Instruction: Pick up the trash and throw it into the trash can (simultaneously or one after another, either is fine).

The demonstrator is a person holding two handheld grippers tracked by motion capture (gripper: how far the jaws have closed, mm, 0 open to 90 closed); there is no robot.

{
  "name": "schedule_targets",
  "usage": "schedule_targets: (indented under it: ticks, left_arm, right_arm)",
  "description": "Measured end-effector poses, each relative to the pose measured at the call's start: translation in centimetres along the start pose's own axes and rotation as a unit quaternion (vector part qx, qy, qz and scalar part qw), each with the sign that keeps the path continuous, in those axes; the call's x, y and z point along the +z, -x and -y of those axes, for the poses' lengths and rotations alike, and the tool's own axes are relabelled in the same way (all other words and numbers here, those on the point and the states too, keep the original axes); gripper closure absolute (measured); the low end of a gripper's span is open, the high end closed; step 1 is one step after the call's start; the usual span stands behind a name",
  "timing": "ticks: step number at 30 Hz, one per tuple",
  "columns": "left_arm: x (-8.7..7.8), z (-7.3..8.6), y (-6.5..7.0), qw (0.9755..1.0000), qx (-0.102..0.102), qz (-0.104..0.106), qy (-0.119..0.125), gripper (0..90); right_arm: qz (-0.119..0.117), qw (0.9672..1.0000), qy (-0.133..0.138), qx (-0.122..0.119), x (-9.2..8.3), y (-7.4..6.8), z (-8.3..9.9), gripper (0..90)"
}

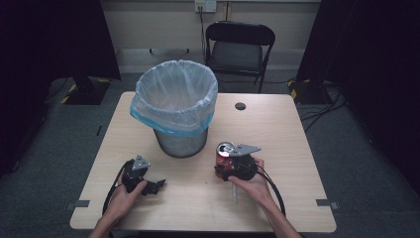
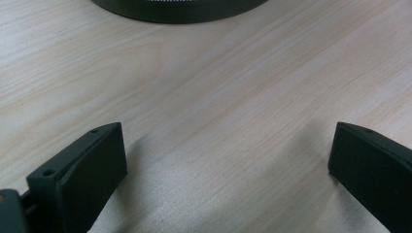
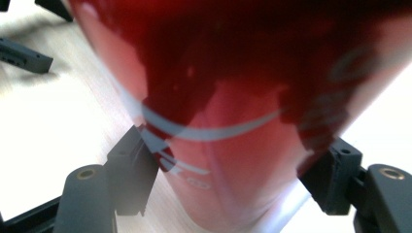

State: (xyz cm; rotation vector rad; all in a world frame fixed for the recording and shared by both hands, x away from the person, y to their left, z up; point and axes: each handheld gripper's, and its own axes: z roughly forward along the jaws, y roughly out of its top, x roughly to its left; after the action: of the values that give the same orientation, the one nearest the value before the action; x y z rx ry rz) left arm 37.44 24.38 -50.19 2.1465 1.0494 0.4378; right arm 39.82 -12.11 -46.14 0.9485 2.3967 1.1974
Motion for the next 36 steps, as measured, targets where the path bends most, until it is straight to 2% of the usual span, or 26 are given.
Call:
schedule_targets:
  ticks: [9,23,29,36]
  left_arm:
    - [0.0,0.0,0.0,1.0000,0.000,0.000,0.000,0.0]
    - [0.0,0.0,0.0,1.0000,0.000,0.000,0.000,0.0]
    - [0.0,0.0,0.0,1.0000,0.002,0.000,-0.001,0.0]
    - [0.0,0.0,0.0,1.0000,0.000,0.000,0.000,0.0]
  right_arm:
    - [0.001,0.9999,-0.015,-0.001,0.7,0.1,0.7,32.8]
    - [0.002,0.9999,-0.016,0.001,0.7,0.2,0.6,34.3]
    - [0.006,1.0000,-0.004,0.005,0.2,0.4,0.3,34.4]
    - [-0.004,0.9999,0.007,0.014,-0.4,0.4,-0.1,34.4]
